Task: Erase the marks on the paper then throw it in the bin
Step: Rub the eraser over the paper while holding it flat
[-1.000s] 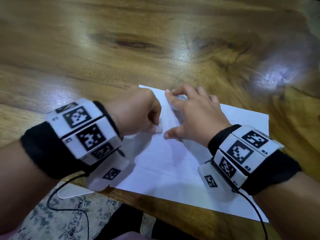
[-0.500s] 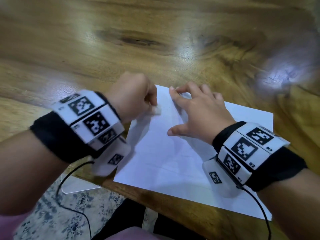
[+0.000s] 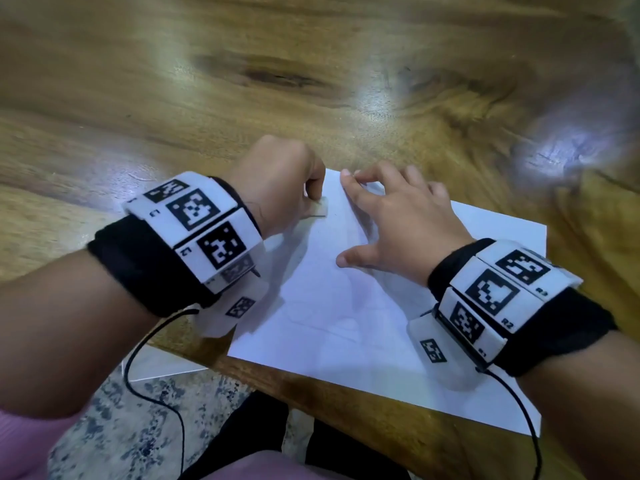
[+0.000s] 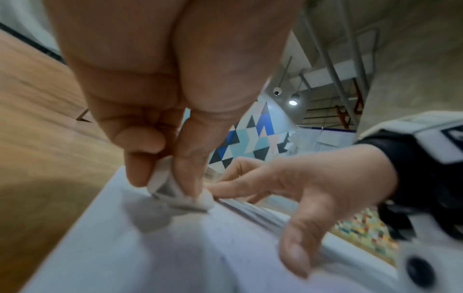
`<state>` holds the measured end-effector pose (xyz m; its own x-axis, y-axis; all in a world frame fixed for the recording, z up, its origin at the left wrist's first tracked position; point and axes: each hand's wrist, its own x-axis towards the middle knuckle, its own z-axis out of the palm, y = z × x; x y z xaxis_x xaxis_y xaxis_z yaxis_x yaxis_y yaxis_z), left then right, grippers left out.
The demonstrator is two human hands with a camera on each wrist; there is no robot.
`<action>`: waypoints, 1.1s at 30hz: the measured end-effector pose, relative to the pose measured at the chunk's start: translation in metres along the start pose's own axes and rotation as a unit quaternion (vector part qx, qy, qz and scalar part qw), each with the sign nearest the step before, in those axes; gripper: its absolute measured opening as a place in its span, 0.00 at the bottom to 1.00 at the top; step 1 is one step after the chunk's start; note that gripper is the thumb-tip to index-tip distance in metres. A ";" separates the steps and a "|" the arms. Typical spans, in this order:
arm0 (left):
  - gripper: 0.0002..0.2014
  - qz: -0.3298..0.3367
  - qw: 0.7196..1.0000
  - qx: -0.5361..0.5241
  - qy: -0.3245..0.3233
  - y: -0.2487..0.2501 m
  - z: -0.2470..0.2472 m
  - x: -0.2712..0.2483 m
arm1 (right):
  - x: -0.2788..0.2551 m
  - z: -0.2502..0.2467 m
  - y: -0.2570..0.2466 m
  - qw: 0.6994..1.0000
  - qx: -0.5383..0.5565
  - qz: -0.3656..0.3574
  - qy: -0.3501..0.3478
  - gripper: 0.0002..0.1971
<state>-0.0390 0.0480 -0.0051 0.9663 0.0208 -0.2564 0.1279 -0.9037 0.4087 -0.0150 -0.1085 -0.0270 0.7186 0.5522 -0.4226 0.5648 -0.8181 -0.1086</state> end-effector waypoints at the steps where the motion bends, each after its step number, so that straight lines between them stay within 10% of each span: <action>1: 0.07 0.006 1.000 0.004 -0.002 -0.001 0.001 -0.002 | -0.001 0.000 0.000 1.000 -0.002 -0.001 -0.002 0.52; 13: 0.05 0.035 0.999 0.006 -0.012 -0.020 0.000 -0.018 | -0.004 0.000 0.001 0.999 -0.036 -0.011 -0.018 0.51; 17: 0.05 0.030 0.989 -0.026 -0.141 -0.030 0.005 -0.047 | -0.004 0.000 0.001 0.999 -0.035 -0.011 -0.019 0.51; 23: 0.07 -0.004 0.998 -0.041 0.043 -0.026 0.001 -0.022 | -0.004 0.000 0.001 0.999 -0.031 -0.013 -0.016 0.51; 29: 0.05 0.015 0.987 -0.015 -0.159 -0.039 0.004 -0.055 | -0.003 0.001 0.001 1.000 -0.020 -0.012 -0.015 0.51; 33: 0.05 0.025 0.999 0.000 -0.023 -0.024 -0.002 -0.024 | -0.003 0.001 0.001 1.000 -0.022 -0.013 -0.013 0.51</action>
<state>-0.0648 0.0704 -0.0069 0.9601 -0.0452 -0.2761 0.0788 -0.9033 0.4217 -0.0171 -0.1114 -0.0270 0.6929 0.5685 -0.4435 0.6012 -0.7951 -0.0799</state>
